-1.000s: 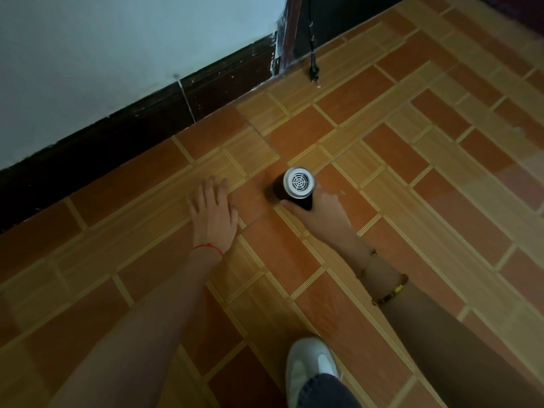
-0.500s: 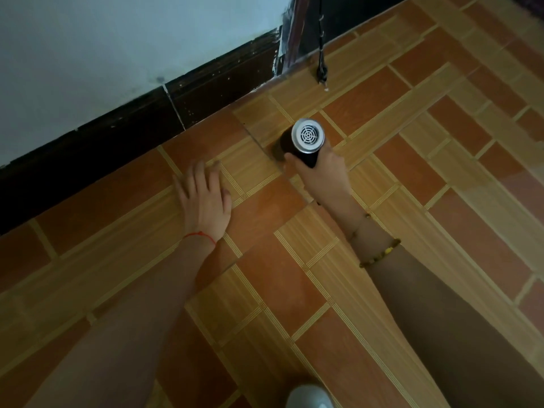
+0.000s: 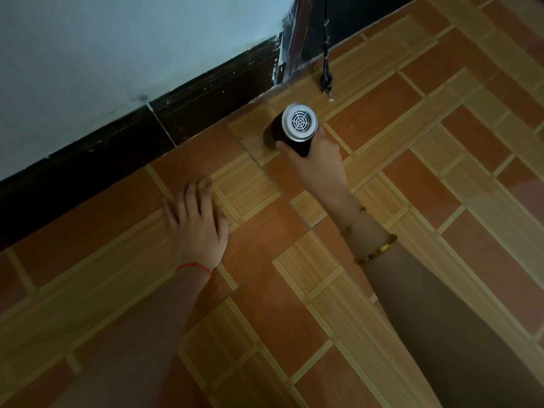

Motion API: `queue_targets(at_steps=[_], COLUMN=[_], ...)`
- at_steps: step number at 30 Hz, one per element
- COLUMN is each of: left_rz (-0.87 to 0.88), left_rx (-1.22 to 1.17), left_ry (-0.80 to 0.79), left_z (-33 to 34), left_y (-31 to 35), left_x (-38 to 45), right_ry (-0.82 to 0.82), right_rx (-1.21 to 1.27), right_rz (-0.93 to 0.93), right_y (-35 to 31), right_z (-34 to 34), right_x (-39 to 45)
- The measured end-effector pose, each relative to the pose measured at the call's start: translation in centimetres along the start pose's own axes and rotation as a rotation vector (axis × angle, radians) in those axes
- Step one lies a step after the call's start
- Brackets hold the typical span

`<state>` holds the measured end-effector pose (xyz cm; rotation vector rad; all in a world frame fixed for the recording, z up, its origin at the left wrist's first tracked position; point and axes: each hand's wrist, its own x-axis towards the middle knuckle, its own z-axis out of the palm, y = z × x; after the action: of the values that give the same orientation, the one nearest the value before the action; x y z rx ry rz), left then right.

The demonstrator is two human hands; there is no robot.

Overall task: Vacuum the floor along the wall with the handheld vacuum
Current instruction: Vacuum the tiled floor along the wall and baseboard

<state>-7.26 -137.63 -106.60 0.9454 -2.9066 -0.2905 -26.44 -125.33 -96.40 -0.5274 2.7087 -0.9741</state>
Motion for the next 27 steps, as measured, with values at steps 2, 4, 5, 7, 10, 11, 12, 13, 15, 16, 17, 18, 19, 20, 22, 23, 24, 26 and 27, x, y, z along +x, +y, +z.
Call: queue_targets(at_steps=[2,4,5,7,10,11,12,13,15,16,17,18,19,20,22,23,24,26,27], left_rz=[-0.004,-0.004,-0.004,-0.004,-0.008,-0.009,-0.010,-0.011,-0.014,-0.016,-0.019,-0.020,-0.020,-0.020,-0.023,-0.024,-0.023,-0.022,-0.021], left_rx=[0.008,0.010,0.013,0.015,0.012,0.015,0.020,0.024,0.014,0.005,-0.004,-0.008,-0.010,-0.008,-0.006,-0.004,-0.003,-0.007,-0.010], left_ry=[-0.001,0.000,0.002,0.003,-0.003,-0.005,-0.006,-0.004,0.005,0.009,0.013,0.018,0.020,0.020,0.021,0.023,0.024,0.028,0.031], left_z=[0.1,0.1,0.1,0.1,0.1,0.1,0.0,0.0,0.1,0.1,0.1,0.2,0.2,0.2,0.2,0.2,0.2,0.3,0.3], left_y=[0.0,-0.1,-0.1,-0.1,0.0,0.0,0.0,0.0,0.0,0.1,0.1,0.0,0.0,0.0,0.0,0.0,-0.1,-0.1,-0.1], left_x=[0.0,0.0,0.0,0.0,0.0,0.0,0.1,0.1,0.1,0.1,0.1,0.2,0.2,0.2,0.2,0.2,0.2,0.2,0.2], right_ry=[0.016,0.008,-0.007,-0.064,-0.121,-0.111,-0.093,-0.067,-0.011,0.013,0.031,0.048,0.060,0.066,0.054,0.040,0.021,-0.033,-0.067], right_rx=[0.012,0.024,0.031,0.036,-0.002,0.009,0.024,0.027,-0.006,-0.019,-0.022,-0.015,-0.007,-0.004,-0.005,0.003,0.015,0.026,0.028], right_rz=[0.019,0.012,-0.003,-0.058,-0.125,-0.114,-0.094,-0.073,-0.042,-0.031,-0.019,-0.011,-0.005,-0.006,-0.016,-0.024,-0.035,-0.076,-0.106], right_y=[-0.2,-0.4,-0.6,-1.0,-1.1,-1.1,-1.1,-1.1,-1.0,-1.1,-1.1,-1.3,-1.4,-1.6,-2.1,-2.3,-2.5,-2.8,-2.9], right_z=[0.0,0.4,0.7,1.3,1.9,1.9,1.8,1.7,1.3,1.2,1.1,1.0,1.1,1.2,1.6,1.9,2.2,3.0,3.4], right_x=[1.1,1.7,1.8,1.6,1.4,1.5,1.8,2.1,2.9,3.4,3.9,4.3,4.7,5.1,5.6,5.7,5.7,5.4,5.0])
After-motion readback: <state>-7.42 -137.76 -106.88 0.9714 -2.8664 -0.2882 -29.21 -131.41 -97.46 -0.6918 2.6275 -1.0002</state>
